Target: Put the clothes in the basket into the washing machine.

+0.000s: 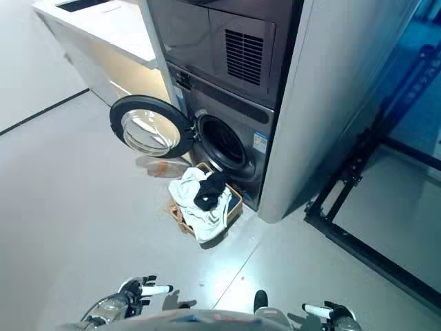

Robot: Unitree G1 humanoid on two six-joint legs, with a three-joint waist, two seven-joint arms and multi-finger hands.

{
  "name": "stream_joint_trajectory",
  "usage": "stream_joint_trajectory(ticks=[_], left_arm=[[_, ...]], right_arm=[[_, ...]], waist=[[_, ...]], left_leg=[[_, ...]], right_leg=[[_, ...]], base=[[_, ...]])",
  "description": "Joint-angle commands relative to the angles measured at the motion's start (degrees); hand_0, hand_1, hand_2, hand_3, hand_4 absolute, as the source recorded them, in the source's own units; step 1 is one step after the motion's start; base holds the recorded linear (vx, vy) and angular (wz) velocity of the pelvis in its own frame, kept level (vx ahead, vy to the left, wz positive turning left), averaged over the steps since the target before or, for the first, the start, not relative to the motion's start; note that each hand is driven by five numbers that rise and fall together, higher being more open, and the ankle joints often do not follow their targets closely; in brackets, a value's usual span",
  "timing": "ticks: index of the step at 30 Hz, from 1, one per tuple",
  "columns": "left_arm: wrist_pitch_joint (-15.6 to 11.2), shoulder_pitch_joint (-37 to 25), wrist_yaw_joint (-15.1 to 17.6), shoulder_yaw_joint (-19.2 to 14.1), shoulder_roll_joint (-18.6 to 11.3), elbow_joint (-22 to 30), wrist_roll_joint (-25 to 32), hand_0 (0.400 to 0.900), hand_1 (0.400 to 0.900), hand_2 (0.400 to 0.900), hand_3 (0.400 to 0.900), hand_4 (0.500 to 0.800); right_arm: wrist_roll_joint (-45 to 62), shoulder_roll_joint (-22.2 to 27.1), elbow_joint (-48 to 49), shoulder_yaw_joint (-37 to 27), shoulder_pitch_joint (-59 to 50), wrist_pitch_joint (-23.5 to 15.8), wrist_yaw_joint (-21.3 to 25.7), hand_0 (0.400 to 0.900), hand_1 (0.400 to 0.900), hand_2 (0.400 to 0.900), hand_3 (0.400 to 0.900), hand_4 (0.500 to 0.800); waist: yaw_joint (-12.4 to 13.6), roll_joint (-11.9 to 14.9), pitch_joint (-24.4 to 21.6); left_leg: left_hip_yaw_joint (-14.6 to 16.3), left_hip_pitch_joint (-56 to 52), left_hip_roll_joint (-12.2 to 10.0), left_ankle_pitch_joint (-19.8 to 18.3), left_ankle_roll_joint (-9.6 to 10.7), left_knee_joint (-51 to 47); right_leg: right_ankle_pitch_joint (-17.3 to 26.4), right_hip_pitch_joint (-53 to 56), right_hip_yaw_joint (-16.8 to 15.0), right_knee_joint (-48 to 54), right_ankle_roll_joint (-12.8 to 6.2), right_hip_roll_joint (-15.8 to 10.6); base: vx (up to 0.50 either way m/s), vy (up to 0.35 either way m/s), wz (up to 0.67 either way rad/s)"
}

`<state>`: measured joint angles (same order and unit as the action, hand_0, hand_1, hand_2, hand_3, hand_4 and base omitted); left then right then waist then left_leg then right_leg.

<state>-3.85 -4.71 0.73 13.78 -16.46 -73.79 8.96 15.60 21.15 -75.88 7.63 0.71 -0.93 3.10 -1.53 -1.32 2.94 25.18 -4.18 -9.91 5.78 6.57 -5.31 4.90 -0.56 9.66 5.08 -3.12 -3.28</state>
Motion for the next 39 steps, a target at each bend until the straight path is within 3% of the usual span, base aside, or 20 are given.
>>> stream_joint_trajectory(ticks=[1, 20, 31, 34, 37, 38, 39], left_arm=[[-0.9, -3.0, 0.1, -1.7, -2.7, -2.2, -0.1, 0.900, 0.900, 0.900, 0.900, 0.800], [-1.0, -3.0, 0.4, -1.7, -3.0, -2.0, -0.3, 0.900, 0.900, 0.900, 0.900, 0.800], [-0.5, -2.8, 0.6, -2.5, -3.8, -2.2, -0.1, 0.900, 0.900, 0.900, 0.900, 0.800], [-0.4, -2.7, 0.6, -3.1, -4.2, -2.4, 0.0, 0.900, 0.900, 0.900, 0.900, 0.800], [-0.5, -2.8, 0.6, -3.5, -4.1, -2.4, 0.5, 0.900, 0.900, 0.900, 0.900, 0.800], [-0.5, -2.8, 0.6, -3.5, -4.1, -2.4, 0.5, 0.900, 0.900, 0.900, 0.900, 0.800], [-0.4, -3.3, 0.6, -3.2, -4.1, -2.3, 0.7, 0.900, 0.900, 0.900, 0.900, 0.800]], right_arm=[[0.0, 0.7, -2.1, 0.2, -2.9, -0.4, 0.5, 0.900, 0.900, 0.900, 0.900, 0.800], [0.0, 0.6, -1.7, 0.3, -2.7, -0.5, 0.7, 0.900, 0.900, 0.900, 0.900, 0.800], [-0.3, 1.0, -1.0, 0.9, -3.1, -0.6, 0.6, 0.900, 0.900, 0.900, 0.900, 0.800], [-0.4, 1.0, -0.3, 1.6, -3.6, -0.6, 0.5, 0.900, 0.900, 0.900, 0.900, 0.800], [-0.1, 1.3, 1.5, 2.2, -3.9, -1.0, 0.3, 0.900, 0.900, 0.900, 0.900, 0.800], [-0.1, 1.3, 1.5, 2.2, -3.9, -1.0, 0.3, 0.900, 0.900, 0.900, 0.900, 0.800], [-0.2, 1.6, 1.8, 2.3, -3.9, -1.0, 0.3, 0.900, 0.900, 0.900, 0.900, 0.800]], waist=[[0.3, -0.1, 1.1], [0.2, -0.1, 1.3], [0.4, -0.1, 2.6], [0.9, 0.4, 3.8], [1.8, 1.2, 5.2], [1.7, 1.1, 5.2], [1.7, 1.7, 6.4]], left_leg=[[1.8, -2.2, 0.2, -3.6, 0.9, 0.3], [2.2, -1.9, -0.7, -2.9, 1.4, 0.3], [2.2, -2.1, -2.3, -1.1, 1.9, 0.4], [0.6, 0.0, -3.5, -1.4, 2.2, 6.4], [-4.7, 4.3, -3.5, -0.8, 1.9, 15.4], [-4.9, 4.6, -3.6, -1.0, 1.9, 15.7], [-7.3, 8.5, -4.5, 0.1, 1.5, 22.4]], right_leg=[[-9.1, 0.7, -1.6, -5.4, -3.99, -0.5], [-9.3, 0.4, -1.7, -5.6, -3.50, 0.2], [-11.9, -1.3, -3.5, -9.6, -1.45, 2.4], [-13.0, -1.3, -4.6, -11.2, -0.09, 3.5], [-13.8, -0.7, -5.7, -12.4, 1.67, 4.4], [-13.8, -0.8, -5.6, -12.4, 1.70, 4.4], [-14.2, -0.5, -5.8, -13.1, 2.84, 4.8]], base=[[0.00, 0.000, 0.00], [0.00, -0.003, 0.00], [0.01, -0.077, -0.02], [0.03, -0.198, -0.03], [0.02, -0.197, 0.07], [-0.01, -0.282, 0.36], [0.01, -0.253, 0.43]])
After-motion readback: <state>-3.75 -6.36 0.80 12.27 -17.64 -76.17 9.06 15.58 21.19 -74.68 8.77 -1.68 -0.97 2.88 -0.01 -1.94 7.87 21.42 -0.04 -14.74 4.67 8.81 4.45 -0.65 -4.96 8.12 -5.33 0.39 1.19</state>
